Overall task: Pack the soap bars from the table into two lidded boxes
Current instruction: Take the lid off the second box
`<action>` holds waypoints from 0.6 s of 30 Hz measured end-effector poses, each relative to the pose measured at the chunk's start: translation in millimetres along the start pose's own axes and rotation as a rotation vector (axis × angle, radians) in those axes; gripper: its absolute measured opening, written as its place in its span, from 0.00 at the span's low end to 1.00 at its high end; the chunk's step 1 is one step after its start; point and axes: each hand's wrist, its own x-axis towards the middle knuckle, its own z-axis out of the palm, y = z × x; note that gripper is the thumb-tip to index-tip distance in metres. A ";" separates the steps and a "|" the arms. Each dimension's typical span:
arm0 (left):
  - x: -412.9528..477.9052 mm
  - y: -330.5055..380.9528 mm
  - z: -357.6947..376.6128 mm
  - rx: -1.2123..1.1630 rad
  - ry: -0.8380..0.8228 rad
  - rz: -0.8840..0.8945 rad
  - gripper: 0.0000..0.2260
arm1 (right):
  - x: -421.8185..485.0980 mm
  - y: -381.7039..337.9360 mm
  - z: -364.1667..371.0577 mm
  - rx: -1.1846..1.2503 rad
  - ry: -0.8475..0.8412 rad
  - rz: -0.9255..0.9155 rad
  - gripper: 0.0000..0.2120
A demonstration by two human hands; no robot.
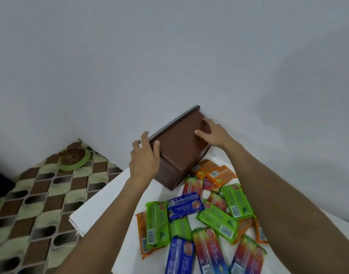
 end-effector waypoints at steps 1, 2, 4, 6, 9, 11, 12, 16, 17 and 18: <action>0.5 2.0 3.1 -0.078 -0.013 -0.028 0.22 | 2.2 1.8 2.4 0.024 0.011 0.012 0.40; 0.5 4.6 4.9 -0.153 -0.023 -0.056 0.21 | 3.6 2.6 4.1 0.056 0.020 0.017 0.41; -0.3 10.2 5.8 -0.265 -0.026 -0.101 0.22 | 5.9 4.3 5.0 0.118 0.041 0.023 0.44; -4.8 15.9 2.0 -0.304 -0.001 -0.129 0.22 | 2.2 5.2 3.6 0.178 0.061 0.015 0.44; -12.4 22.8 -7.3 -0.354 0.071 -0.135 0.22 | -15.4 1.2 -1.2 0.338 0.098 0.028 0.35; -15.7 27.4 -13.8 -0.418 0.145 -0.124 0.21 | -26.8 1.4 -5.2 0.452 0.143 0.024 0.28; -17.5 29.8 -17.3 -0.446 0.193 -0.117 0.20 | -32.5 2.5 -8.8 0.496 0.178 0.020 0.26; -32.6 40.1 -32.1 -0.569 0.376 -0.101 0.17 | -69.3 0.8 -35.8 0.709 0.303 0.046 0.27; -36.9 43.2 -34.5 -0.618 0.389 -0.126 0.16 | -80.5 0.6 -44.2 0.752 0.312 0.061 0.27; -41.2 47.7 -36.8 -0.677 0.386 -0.165 0.14 | -92.5 1.4 -52.5 0.785 0.311 0.076 0.28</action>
